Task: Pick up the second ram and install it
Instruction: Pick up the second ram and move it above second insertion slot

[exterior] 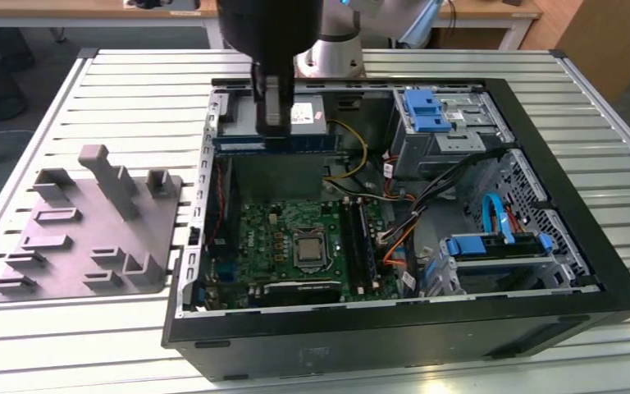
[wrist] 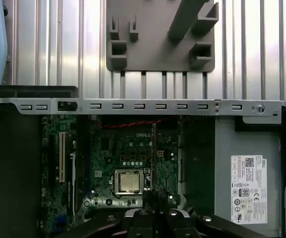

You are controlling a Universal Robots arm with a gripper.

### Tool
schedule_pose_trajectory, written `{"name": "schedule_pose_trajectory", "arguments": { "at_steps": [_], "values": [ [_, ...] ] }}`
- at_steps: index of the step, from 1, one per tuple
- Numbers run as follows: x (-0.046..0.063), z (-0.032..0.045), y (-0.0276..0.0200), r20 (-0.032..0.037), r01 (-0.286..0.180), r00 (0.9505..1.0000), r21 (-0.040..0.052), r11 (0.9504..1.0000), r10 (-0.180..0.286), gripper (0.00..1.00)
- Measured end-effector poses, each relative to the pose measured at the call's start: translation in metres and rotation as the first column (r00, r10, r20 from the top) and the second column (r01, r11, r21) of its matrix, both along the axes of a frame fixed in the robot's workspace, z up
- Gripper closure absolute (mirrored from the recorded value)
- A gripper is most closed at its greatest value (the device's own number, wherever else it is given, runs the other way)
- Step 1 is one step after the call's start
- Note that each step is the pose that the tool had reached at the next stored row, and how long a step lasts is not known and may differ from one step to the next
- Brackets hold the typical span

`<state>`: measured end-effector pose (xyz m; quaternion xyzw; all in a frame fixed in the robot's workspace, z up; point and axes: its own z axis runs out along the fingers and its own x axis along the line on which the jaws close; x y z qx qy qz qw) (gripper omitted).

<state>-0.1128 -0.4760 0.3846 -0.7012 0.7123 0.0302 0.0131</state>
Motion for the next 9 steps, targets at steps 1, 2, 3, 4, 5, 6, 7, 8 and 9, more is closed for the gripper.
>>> {"name": "schedule_pose_trajectory", "arguments": {
  "at_steps": [1, 2, 3, 4, 5, 6, 7, 8, 9],
  "values": [
    [0.004, 0.0000, 0.0000, 0.0000, 0.000, 1.0000, 0.0000, 1.0000, 0.000, 0.86],
    [0.007, 0.0000, 0.0000, 0.0000, 0.000, 1.0000, 0.0001, 1.0000, 0.000, 0.86],
    [0.011, -0.0001, 0.0000, 0.0000, 0.000, 1.0000, 0.0000, 1.0000, 0.000, 0.86],
    [0.015, 0.0000, 0.0000, -0.0001, 0.000, 1.0000, 0.0000, 1.0000, 0.000, 0.86],
    [0.019, 0.0000, 0.0000, 0.0000, 0.000, 1.0000, 0.0000, 1.0000, 0.000, 0.86],
    [0.023, -0.0001, 0.0000, 0.0000, 0.000, 1.0000, 0.0000, 1.0000, 0.000, 0.86],
    [0.026, -0.0001, 0.0000, 0.0000, 0.000, 1.0000, 0.0000, 1.0000, 0.000, 0.86],
    [0.030, 0.0000, 0.0000, -0.0001, 0.000, 1.0000, -0.0001, 1.0000, 0.000, 0.86],
    [0.034, -0.0001, 0.0001, -0.0001, 0.000, 1.0000, 0.0000, 1.0000, 0.000, 0.86]
  ]
}}
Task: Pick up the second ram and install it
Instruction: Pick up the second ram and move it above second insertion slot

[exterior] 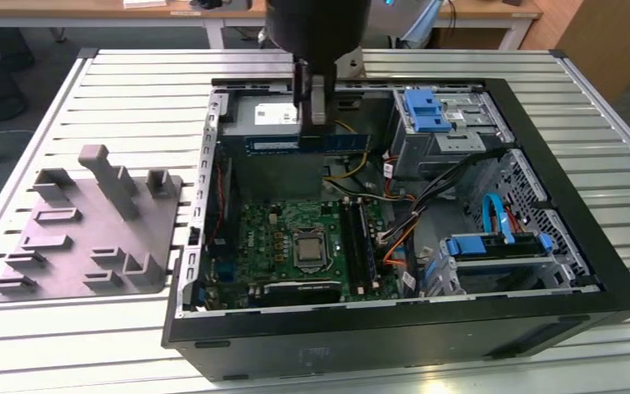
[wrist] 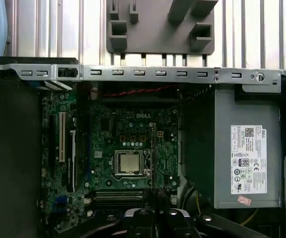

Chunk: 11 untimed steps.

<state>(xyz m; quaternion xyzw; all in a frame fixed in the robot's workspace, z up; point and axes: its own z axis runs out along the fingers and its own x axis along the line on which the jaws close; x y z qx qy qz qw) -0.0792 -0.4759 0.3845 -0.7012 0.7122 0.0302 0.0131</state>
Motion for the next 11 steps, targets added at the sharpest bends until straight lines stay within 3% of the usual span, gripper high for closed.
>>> {"name": "schedule_pose_trajectory", "arguments": {
  "at_steps": [11],
  "values": [
    [0.037, -0.0001, 0.0000, 0.0000, 0.000, 1.0000, 0.0000, 1.0000, 0.000, 0.86]
  ]
}}
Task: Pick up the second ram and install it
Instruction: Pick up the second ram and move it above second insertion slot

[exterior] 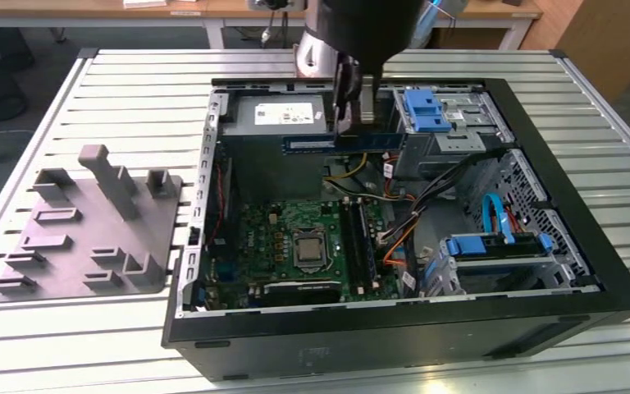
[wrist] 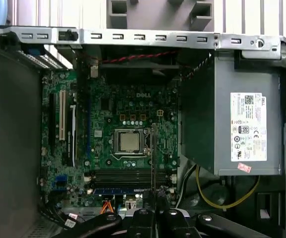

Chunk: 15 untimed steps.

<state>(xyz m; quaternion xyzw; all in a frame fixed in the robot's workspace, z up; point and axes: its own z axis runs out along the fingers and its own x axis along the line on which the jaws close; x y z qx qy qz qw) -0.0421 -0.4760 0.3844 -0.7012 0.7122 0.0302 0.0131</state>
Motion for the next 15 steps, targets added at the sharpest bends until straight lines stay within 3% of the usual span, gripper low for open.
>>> {"name": "schedule_pose_trajectory", "arguments": {
  "at_steps": [15],
  "values": [
    [0.049, -0.0002, 0.0001, 0.0000, 0.000, 1.0000, 0.0000, 1.0000, 0.000, 0.86]
  ]
}}
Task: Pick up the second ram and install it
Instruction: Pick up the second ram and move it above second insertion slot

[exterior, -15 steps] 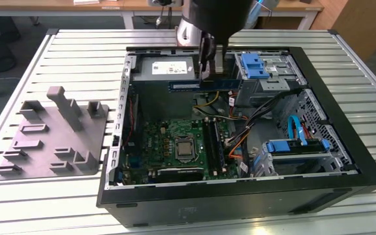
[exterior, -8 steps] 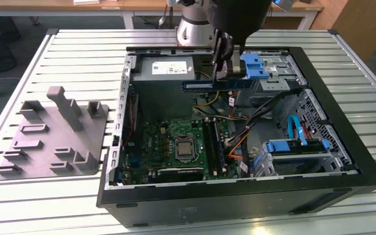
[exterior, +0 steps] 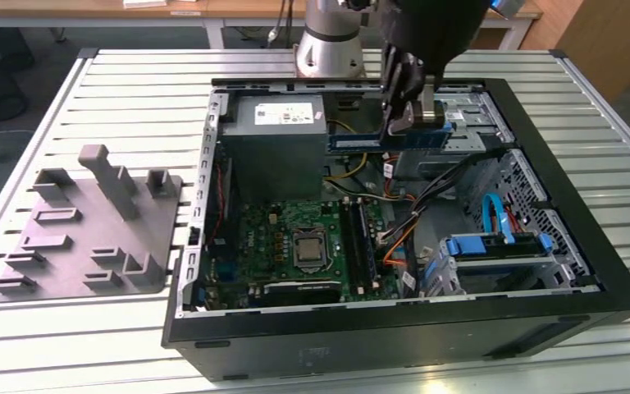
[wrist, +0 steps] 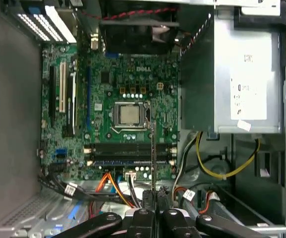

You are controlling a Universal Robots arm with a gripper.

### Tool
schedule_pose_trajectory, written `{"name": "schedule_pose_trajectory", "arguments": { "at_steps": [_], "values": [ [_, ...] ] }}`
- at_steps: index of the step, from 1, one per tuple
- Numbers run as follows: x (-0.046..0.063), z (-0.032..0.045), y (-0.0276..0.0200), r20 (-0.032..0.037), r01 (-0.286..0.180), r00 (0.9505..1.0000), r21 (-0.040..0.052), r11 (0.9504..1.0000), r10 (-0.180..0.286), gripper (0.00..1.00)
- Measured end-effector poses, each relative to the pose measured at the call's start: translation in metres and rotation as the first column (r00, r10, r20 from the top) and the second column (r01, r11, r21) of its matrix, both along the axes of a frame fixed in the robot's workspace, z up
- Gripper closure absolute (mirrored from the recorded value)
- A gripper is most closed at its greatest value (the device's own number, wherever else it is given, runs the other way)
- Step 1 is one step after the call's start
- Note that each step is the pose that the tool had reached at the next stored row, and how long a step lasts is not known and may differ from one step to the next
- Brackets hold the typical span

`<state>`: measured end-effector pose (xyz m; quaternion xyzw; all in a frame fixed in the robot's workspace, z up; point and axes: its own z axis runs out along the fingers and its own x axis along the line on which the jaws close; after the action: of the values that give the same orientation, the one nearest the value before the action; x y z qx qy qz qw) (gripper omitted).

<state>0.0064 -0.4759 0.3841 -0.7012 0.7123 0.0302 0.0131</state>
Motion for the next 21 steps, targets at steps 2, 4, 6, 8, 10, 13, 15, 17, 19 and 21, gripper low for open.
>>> {"name": "schedule_pose_trajectory", "arguments": {
  "at_steps": [2, 4, 6, 8, 10, 13, 15, 17, 19, 21],
  "values": [
    [0.007, 0.0000, 0.0000, -0.0001, 0.000, 1.0000, -0.0001, 1.0000, 0.000, 0.86],
    [0.014, -0.0001, 0.0000, 0.0000, 0.000, 1.0000, 0.0001, 1.0000, 0.000, 0.86],
    [0.020, -0.0002, 0.0000, -0.0001, 0.000, 1.0000, 0.0000, 1.0000, 0.000, 0.86],
    [0.027, -0.0004, 0.0000, -0.0002, 0.000, 1.0000, 0.0001, 1.0000, 0.000, 0.86],
    [0.033, -0.0005, 0.0000, -0.0003, 0.000, 1.0000, -0.0001, 1.0000, 0.000, 0.86],
    [0.043, -0.0007, 0.0000, -0.0004, 0.000, 1.0000, 0.0000, 1.0000, 0.000, 0.86],
    [0.049, -0.0008, 0.0000, -0.0004, 0.000, 1.0000, 0.0000, 1.0000, 0.000, 0.86],
    [0.055, -0.0010, 0.0000, -0.0005, 0.000, 1.0000, 0.0000, 1.0000, 0.000, 0.86],
    [0.060, -0.0011, 0.0000, -0.0005, 0.000, 1.0000, 0.0000, 1.0000, 0.000, 0.86],
    [0.066, -0.0012, 0.0000, -0.0005, 0.000, 1.0000, 0.0000, 1.0000, 0.000, 0.86]
  ]
}}
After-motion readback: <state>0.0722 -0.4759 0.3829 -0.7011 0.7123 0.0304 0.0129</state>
